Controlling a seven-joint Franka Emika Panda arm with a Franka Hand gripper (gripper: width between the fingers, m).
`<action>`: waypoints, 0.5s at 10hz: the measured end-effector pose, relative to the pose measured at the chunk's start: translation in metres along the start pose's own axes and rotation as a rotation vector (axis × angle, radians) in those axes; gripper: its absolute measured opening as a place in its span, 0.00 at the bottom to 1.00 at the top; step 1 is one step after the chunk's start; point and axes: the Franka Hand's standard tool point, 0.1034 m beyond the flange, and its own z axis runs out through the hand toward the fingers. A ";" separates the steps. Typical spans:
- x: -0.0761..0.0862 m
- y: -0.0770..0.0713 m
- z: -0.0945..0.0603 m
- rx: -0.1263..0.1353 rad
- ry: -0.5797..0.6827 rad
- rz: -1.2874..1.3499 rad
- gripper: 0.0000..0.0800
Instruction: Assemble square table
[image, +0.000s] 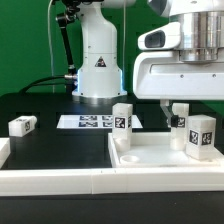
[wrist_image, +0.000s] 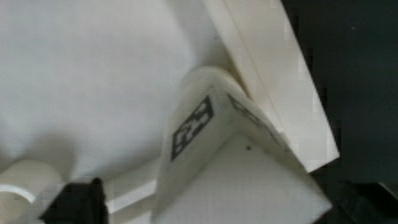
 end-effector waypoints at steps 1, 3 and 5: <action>-0.001 -0.002 0.000 0.000 -0.001 -0.073 0.81; -0.003 -0.004 0.001 0.002 -0.003 -0.233 0.81; -0.005 -0.006 0.001 0.004 -0.004 -0.366 0.81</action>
Offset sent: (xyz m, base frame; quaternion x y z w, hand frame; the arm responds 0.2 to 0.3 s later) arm -0.0074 0.0109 0.0007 0.0168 -0.0045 -0.2123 0.9770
